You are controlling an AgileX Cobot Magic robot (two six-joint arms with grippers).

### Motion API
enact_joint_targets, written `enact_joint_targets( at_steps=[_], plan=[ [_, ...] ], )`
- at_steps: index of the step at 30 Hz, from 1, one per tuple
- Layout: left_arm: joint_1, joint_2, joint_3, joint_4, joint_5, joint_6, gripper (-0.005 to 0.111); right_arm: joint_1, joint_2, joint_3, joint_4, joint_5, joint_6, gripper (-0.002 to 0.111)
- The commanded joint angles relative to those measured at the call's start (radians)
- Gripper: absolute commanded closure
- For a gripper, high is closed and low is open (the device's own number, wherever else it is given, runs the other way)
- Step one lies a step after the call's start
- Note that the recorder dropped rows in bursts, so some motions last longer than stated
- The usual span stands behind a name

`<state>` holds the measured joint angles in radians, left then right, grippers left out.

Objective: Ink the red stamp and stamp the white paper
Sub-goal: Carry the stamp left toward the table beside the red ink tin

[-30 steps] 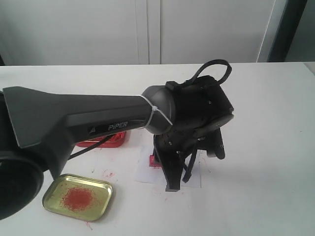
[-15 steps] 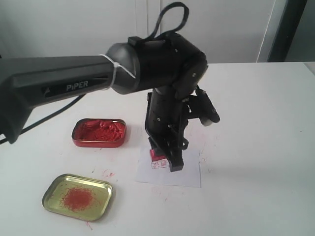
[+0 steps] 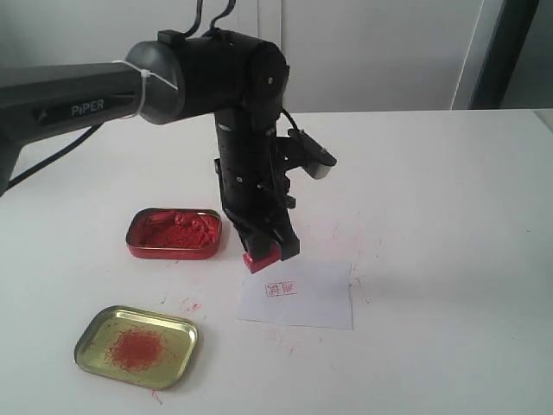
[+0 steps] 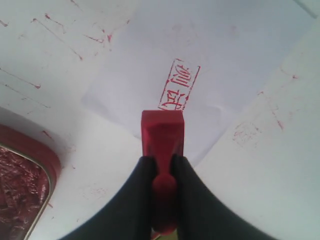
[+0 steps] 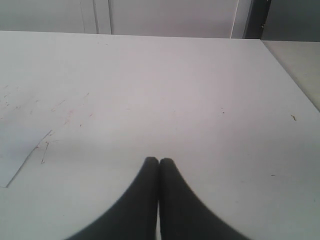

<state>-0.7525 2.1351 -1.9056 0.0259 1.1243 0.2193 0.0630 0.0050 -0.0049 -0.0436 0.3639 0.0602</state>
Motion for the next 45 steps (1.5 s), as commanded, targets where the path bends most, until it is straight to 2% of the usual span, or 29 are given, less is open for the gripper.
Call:
enact_joint_targets(
  at_steps=[1, 10, 16, 25, 36, 42, 45],
  plan=[
    [0.048, -0.018, 0.009, -0.095, 0.041, 0.011, 0.107, -0.005, -0.005, 0.005, -0.006, -0.016, 0.005, 0.108],
    [0.166, -0.064, 0.013, -0.327, 0.055, 0.073, 0.107, -0.005, -0.005, 0.005, -0.006, -0.016, 0.005, 0.108],
    [0.222, -0.13, 0.125, -0.356, 0.01, 0.084, 0.107, -0.005, -0.005, 0.005, -0.006, -0.014, 0.005, 0.108],
    [0.308, -0.191, 0.313, -0.561, -0.086, 0.174, 0.107, -0.005, -0.005, 0.005, -0.006, -0.014, 0.005, 0.108],
    [0.34, -0.19, 0.453, -0.649, -0.238, 0.225, 0.107, -0.005, -0.005, 0.005, -0.006, -0.014, 0.005, 0.108],
    [0.434, -0.188, 0.487, -0.753, -0.232, 0.242, 0.107, -0.005, -0.005, 0.005, -0.006, -0.014, 0.005, 0.108],
    [0.439, -0.156, 0.495, -0.781, -0.218, 0.254, 0.107, -0.005, -0.005, 0.005, -0.006, -0.014, 0.005, 0.108]
  ],
)
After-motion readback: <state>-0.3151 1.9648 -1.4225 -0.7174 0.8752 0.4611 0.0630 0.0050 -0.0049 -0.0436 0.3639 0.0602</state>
